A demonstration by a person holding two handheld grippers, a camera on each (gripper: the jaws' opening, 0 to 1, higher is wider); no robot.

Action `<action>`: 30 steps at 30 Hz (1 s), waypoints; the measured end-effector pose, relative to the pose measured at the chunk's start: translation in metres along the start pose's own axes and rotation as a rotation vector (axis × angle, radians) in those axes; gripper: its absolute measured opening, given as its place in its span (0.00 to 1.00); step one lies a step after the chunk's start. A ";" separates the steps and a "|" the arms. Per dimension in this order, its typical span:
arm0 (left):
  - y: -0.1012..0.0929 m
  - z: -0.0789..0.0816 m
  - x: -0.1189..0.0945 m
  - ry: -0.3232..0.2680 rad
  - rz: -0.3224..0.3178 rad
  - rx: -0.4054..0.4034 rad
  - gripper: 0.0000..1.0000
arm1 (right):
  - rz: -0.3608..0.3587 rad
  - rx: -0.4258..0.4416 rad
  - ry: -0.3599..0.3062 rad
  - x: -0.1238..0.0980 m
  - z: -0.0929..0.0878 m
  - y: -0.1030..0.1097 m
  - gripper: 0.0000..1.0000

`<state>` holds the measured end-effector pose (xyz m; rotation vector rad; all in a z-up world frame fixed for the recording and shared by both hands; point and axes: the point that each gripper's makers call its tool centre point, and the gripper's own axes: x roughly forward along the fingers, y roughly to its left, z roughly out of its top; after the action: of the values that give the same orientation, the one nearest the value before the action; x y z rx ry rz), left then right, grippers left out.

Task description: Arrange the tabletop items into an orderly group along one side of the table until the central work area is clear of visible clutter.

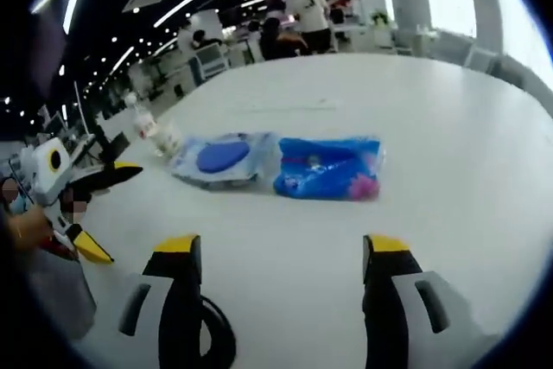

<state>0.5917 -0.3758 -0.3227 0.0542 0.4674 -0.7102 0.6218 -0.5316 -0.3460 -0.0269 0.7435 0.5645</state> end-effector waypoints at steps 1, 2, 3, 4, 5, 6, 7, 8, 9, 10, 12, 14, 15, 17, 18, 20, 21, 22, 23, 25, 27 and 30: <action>-0.005 -0.002 0.001 0.004 -0.014 0.004 0.99 | -0.001 0.002 0.000 -0.001 -0.004 0.004 0.75; -0.008 -0.004 0.002 0.011 -0.021 0.006 0.99 | 0.008 -0.002 0.016 -0.002 -0.011 0.011 0.76; -0.011 -0.006 0.003 0.018 -0.020 0.007 0.99 | 0.013 -0.001 0.027 -0.003 -0.017 0.015 0.75; -0.014 -0.008 0.004 0.021 -0.025 0.011 0.99 | 0.020 0.002 0.039 -0.003 -0.023 0.017 0.75; -0.018 -0.010 0.005 0.029 -0.033 0.010 0.99 | 0.024 0.000 0.044 -0.004 -0.028 0.021 0.75; -0.020 -0.011 0.006 0.032 -0.037 0.005 0.99 | 0.026 0.001 0.052 -0.005 -0.033 0.025 0.75; -0.024 -0.013 0.007 0.040 -0.045 0.000 0.99 | 0.029 -0.002 0.066 -0.006 -0.039 0.030 0.75; -0.026 -0.015 0.008 0.044 -0.046 -0.001 0.99 | 0.029 -0.010 0.079 -0.008 -0.044 0.033 0.74; -0.028 -0.016 0.008 0.046 -0.049 0.001 0.99 | 0.027 -0.019 0.096 -0.009 -0.051 0.036 0.74; -0.031 -0.018 0.009 0.058 -0.055 0.004 0.97 | 0.024 -0.021 0.103 -0.011 -0.054 0.038 0.73; -0.034 -0.023 0.011 0.076 -0.054 -0.004 0.94 | 0.022 -0.032 0.114 -0.014 -0.061 0.041 0.72; -0.037 -0.026 0.013 0.087 -0.059 -0.011 0.89 | 0.002 -0.030 0.127 -0.017 -0.067 0.040 0.70; -0.040 -0.028 0.014 0.098 -0.065 -0.025 0.87 | -0.005 -0.040 0.131 -0.019 -0.070 0.040 0.70; -0.045 -0.033 0.017 0.124 -0.074 -0.045 0.86 | -0.009 -0.045 0.146 -0.021 -0.075 0.041 0.68; -0.046 -0.035 0.018 0.133 -0.077 -0.051 0.84 | -0.004 -0.040 0.149 -0.022 -0.078 0.044 0.66; -0.049 -0.037 0.020 0.139 -0.081 -0.056 0.80 | 0.002 -0.020 0.158 -0.023 -0.082 0.047 0.62; -0.051 -0.038 0.021 0.140 -0.083 -0.050 0.78 | -0.003 -0.006 0.164 -0.023 -0.085 0.047 0.61; -0.051 -0.039 0.022 0.144 -0.080 -0.050 0.75 | -0.005 -0.002 0.169 -0.023 -0.086 0.047 0.59; -0.052 -0.041 0.022 0.159 -0.080 -0.057 0.73 | -0.010 0.011 0.189 -0.024 -0.091 0.047 0.57; -0.056 -0.042 0.023 0.163 -0.094 -0.065 0.69 | -0.008 0.051 0.203 -0.025 -0.098 0.049 0.50; -0.057 -0.045 0.023 0.177 -0.091 -0.078 0.64 | -0.003 0.080 0.219 -0.026 -0.104 0.053 0.45; -0.059 -0.054 0.023 0.220 -0.093 -0.114 0.54 | -0.030 0.063 0.216 -0.028 -0.105 0.055 0.44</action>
<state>0.5477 -0.4243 -0.3743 0.0032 0.7241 -0.7708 0.5114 -0.5216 -0.3968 -0.0407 0.9696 0.5142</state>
